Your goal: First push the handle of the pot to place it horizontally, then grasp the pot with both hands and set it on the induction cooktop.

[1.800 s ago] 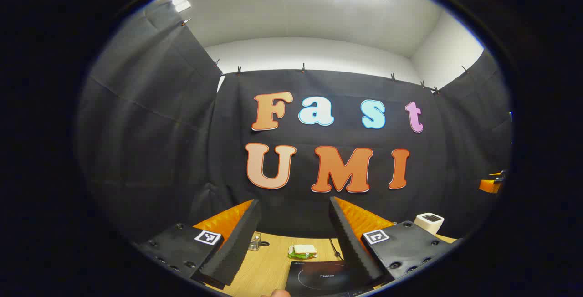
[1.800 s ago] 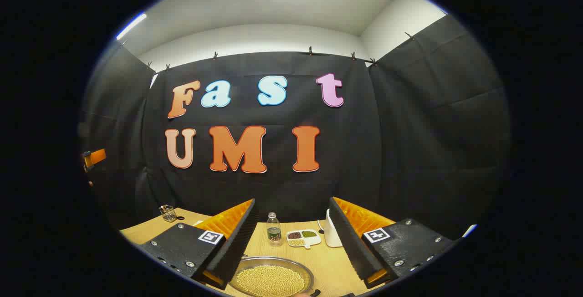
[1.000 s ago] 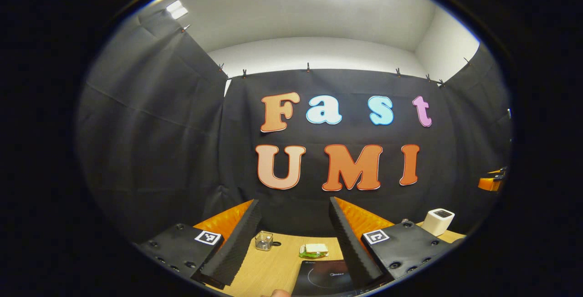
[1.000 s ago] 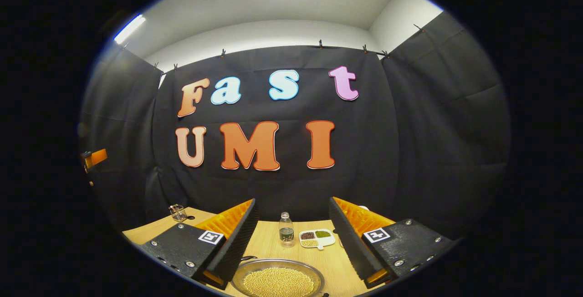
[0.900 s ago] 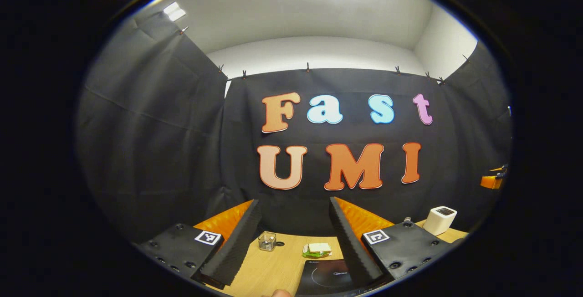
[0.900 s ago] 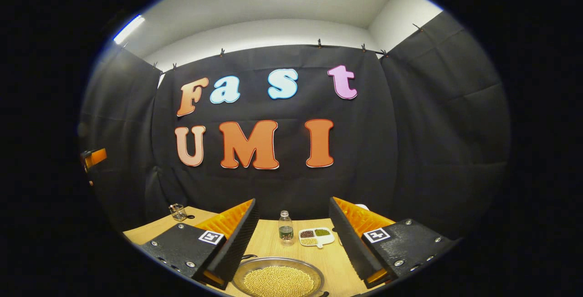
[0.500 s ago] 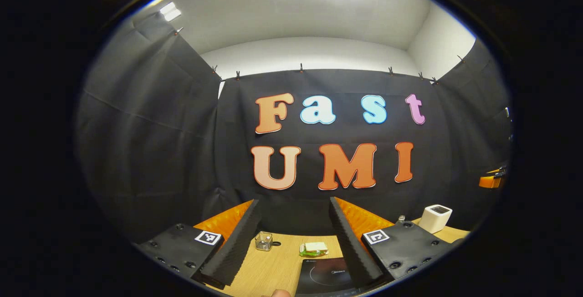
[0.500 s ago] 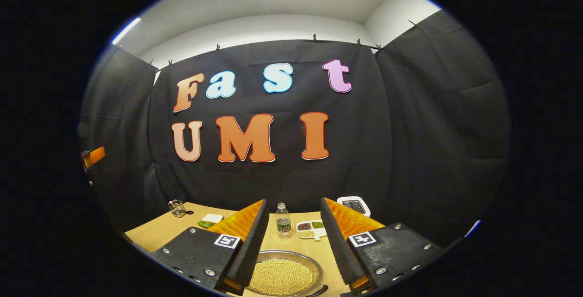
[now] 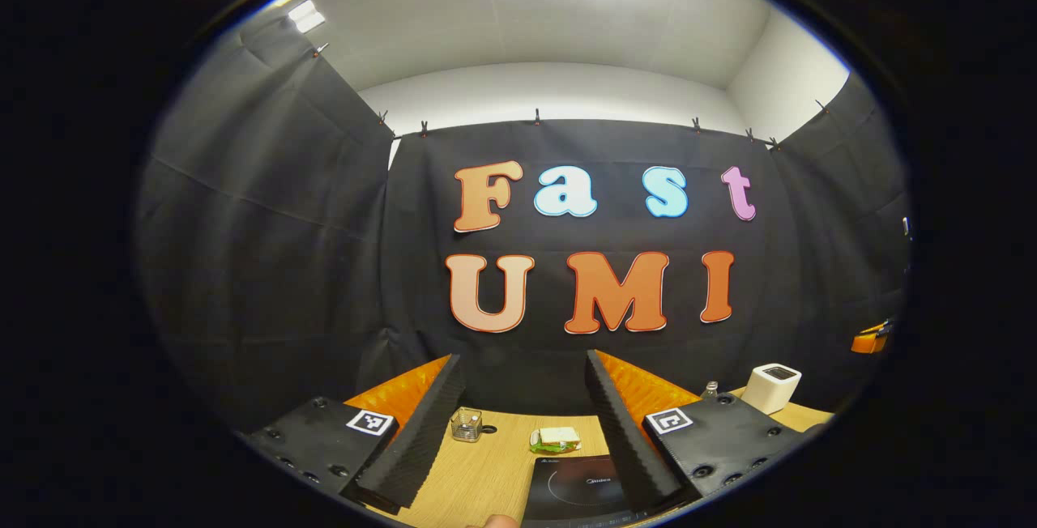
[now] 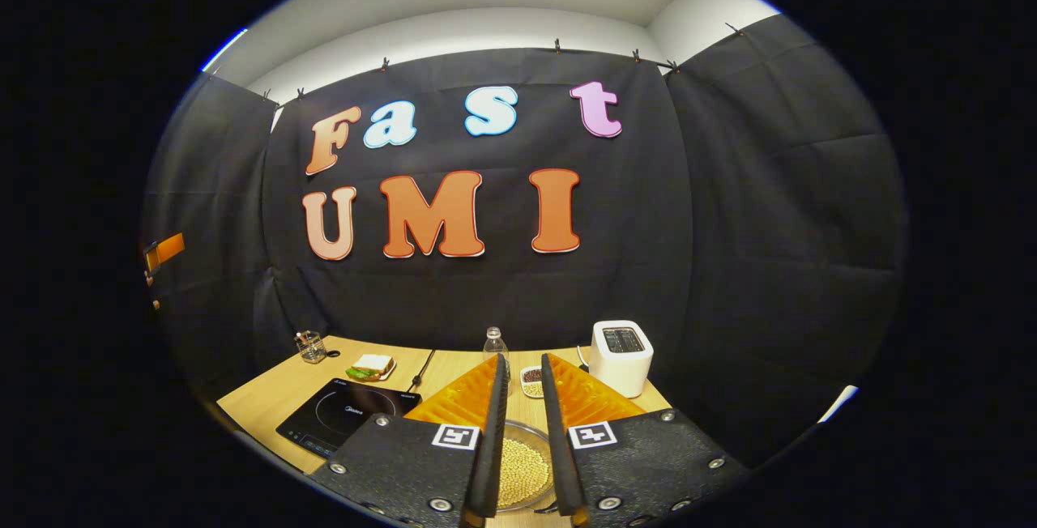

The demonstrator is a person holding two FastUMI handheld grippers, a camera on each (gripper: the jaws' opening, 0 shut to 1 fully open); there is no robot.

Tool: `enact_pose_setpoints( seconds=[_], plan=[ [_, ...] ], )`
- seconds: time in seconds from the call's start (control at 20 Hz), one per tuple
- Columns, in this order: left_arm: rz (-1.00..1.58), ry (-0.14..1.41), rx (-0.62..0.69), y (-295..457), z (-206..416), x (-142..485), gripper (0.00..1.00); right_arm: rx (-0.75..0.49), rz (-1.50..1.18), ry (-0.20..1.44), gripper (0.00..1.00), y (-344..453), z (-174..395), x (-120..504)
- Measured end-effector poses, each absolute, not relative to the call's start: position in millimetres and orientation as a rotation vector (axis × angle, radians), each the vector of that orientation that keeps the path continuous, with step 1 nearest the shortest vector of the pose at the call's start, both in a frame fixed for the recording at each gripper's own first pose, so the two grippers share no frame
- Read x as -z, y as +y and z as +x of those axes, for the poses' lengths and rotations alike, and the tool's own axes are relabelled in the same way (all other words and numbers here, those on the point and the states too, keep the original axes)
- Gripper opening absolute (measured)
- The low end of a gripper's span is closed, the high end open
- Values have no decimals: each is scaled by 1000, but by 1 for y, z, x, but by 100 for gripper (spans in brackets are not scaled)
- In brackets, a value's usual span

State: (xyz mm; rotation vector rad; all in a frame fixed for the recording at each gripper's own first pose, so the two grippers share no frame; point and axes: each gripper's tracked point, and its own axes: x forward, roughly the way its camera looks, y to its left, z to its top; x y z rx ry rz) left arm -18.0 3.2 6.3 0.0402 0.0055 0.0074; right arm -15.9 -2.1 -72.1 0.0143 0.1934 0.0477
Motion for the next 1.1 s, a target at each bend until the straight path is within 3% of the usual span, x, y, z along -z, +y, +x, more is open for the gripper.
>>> enact_pose_setpoints(
  seconds=[0.5, 1.1],
  plan=[
    [26, 10, 13, -3, -20, -3, 99, -79, -22, 388, 0, 0, -45, 161],
    [20, 19, 4, -1, -23, 0, 98, -133, -41, 636, 0, 7, -91, 268]
  ],
)
